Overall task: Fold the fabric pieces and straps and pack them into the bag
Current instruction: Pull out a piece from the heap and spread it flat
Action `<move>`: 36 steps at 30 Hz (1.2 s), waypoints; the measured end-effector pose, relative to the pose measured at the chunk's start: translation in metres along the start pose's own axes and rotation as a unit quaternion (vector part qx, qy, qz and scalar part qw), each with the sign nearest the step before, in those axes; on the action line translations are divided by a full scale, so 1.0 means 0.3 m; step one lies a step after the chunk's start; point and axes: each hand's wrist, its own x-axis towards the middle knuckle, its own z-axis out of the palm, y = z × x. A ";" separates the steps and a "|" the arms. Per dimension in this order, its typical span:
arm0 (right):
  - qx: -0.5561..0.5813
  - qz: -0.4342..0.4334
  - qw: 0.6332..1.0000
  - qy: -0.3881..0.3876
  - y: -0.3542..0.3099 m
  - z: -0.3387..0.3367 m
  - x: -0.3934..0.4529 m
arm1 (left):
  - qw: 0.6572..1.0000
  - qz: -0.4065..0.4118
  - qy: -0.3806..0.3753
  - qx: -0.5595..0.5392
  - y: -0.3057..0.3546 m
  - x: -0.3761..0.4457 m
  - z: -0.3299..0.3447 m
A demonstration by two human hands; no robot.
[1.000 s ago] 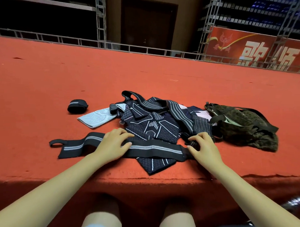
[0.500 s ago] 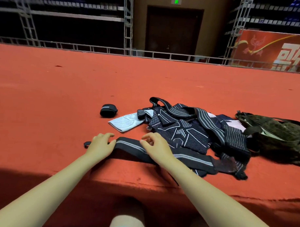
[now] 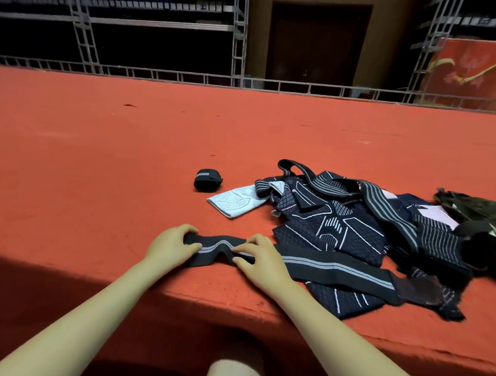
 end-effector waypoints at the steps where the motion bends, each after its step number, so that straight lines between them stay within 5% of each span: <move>1: -0.002 -0.001 1.000 0.000 -0.001 0.000 -0.001 | 0.997 0.005 0.004 -0.081 0.004 0.005 -0.013; 5: 0.003 -0.004 1.000 0.004 -0.003 0.003 -0.004 | 0.919 -0.064 0.042 -0.386 0.064 -0.002 -0.061; 9: 0.016 -0.002 1.000 0.008 -0.005 0.004 -0.004 | 0.887 -0.046 0.042 -0.457 0.140 -0.001 -0.035; 14: 0.063 0.028 0.997 0.034 -0.010 -0.001 -0.001 | 0.911 0.004 -0.023 -0.411 0.172 -0.023 0.069; 18: 0.145 0.092 0.984 0.053 -0.015 -0.025 -0.001 | 0.944 0.078 0.009 -0.319 0.144 -0.036 0.117; 22: 0.102 0.135 0.983 0.067 -0.009 -0.021 0.035 | 0.973 0.091 0.078 -0.199 0.120 -0.018 0.149; 29: 0.017 0.191 0.981 -0.012 -0.008 -0.028 0.120 | 0.972 0.061 0.094 -0.208 0.129 -0.020 0.158; 36: 0.095 0.123 0.983 0.101 0.000 0.011 0.089 | 0.953 0.061 0.092 -0.281 0.130 -0.025 0.139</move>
